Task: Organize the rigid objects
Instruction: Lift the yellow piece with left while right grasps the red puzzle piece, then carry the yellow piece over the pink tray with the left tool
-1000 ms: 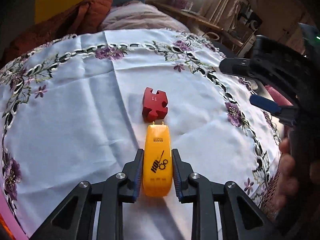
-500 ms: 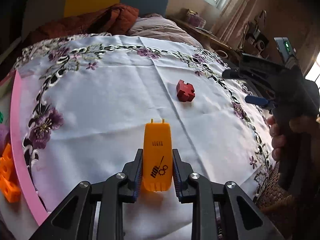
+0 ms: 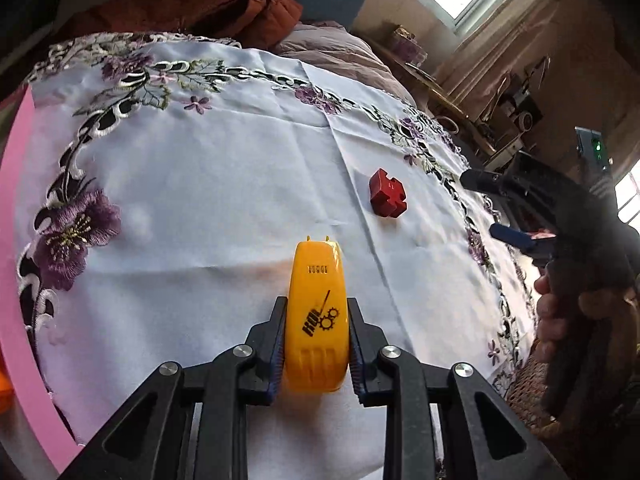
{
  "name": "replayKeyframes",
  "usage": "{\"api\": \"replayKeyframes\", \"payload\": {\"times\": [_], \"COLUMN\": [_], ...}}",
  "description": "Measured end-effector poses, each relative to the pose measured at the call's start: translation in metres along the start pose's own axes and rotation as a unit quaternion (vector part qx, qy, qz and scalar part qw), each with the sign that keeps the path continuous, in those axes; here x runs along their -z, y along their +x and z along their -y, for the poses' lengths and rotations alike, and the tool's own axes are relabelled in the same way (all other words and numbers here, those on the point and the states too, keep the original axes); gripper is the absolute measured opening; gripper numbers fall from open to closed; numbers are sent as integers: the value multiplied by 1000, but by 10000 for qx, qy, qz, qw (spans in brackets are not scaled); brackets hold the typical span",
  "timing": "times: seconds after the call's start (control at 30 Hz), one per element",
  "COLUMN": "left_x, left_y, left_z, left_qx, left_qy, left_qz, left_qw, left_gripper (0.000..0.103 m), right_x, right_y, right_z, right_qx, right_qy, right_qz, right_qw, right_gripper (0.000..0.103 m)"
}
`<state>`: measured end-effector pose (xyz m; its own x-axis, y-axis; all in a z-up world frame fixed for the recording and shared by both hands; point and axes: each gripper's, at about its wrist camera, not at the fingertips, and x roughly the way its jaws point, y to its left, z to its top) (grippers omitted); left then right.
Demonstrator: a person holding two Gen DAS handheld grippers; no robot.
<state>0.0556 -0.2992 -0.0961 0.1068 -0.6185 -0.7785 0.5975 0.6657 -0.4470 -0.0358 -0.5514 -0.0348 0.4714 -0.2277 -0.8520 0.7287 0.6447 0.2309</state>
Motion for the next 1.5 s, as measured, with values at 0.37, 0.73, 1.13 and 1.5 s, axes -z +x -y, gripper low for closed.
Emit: {"api": "replayKeyframes", "payload": {"times": [0.37,0.73,1.13,1.5], "left_x": [3,8,18,22], "left_y": [0,-2,-13,-47], "left_z": [8,11,22,37], "left_qx": [-206,-350,-934,-1052], "left_qy": [204,290,665,908], "left_qz": [80,219,279,714], "left_qw": [9995,9987,9930,9877], "left_gripper": [27,26,26,26], "right_x": [-4,18,15,15], "right_y": [27,67,69,68], "right_z": [-58,-93,-89,-89], "right_qx": [-17,478,370,358], "right_qy": [-899,-2061,-1990,-2022], "right_qz": [-315,-541,-546,-500], "right_qw": [9955,9759,9778,9774], "right_gripper": [87,32,33,34]}}
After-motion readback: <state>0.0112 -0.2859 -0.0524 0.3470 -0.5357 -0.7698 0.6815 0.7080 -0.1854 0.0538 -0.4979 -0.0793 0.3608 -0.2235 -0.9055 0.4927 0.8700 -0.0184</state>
